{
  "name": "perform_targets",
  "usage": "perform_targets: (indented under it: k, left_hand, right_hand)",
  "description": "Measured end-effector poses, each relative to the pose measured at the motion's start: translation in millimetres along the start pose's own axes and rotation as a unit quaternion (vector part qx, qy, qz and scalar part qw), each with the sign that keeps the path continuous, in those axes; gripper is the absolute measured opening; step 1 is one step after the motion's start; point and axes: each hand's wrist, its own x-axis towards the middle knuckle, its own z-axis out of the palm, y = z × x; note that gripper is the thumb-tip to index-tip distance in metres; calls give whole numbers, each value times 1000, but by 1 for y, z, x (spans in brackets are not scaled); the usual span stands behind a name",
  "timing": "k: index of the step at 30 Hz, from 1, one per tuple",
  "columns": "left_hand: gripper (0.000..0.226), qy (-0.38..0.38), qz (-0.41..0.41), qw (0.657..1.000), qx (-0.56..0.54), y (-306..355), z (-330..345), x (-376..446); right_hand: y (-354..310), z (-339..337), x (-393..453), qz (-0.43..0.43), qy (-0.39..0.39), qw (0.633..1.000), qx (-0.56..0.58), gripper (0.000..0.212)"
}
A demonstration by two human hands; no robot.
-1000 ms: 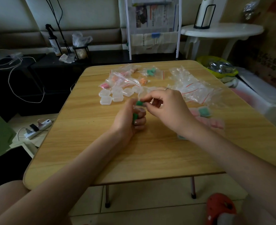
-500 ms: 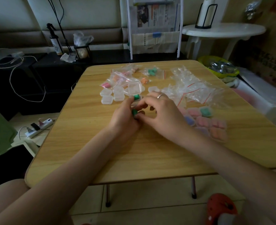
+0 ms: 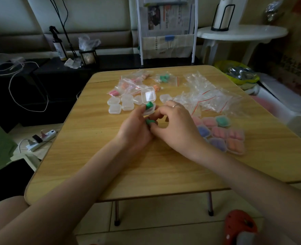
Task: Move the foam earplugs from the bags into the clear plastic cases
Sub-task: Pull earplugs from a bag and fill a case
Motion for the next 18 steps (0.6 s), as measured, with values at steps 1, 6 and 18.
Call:
perform_targets:
  k: [1, 6, 18]
  left_hand:
    - [26, 19, 4, 1000, 1, 2, -1, 1]
    - [23, 94, 47, 994, -6, 6, -5, 5]
    - [25, 5, 31, 999, -3, 2, 5, -8]
  right_hand:
    - [1, -2, 0, 0, 4, 1000, 29, 8]
    - [1, -13, 4, -16, 29, 983, 180, 25]
    - [15, -12, 10, -91, 24, 995, 21, 13]
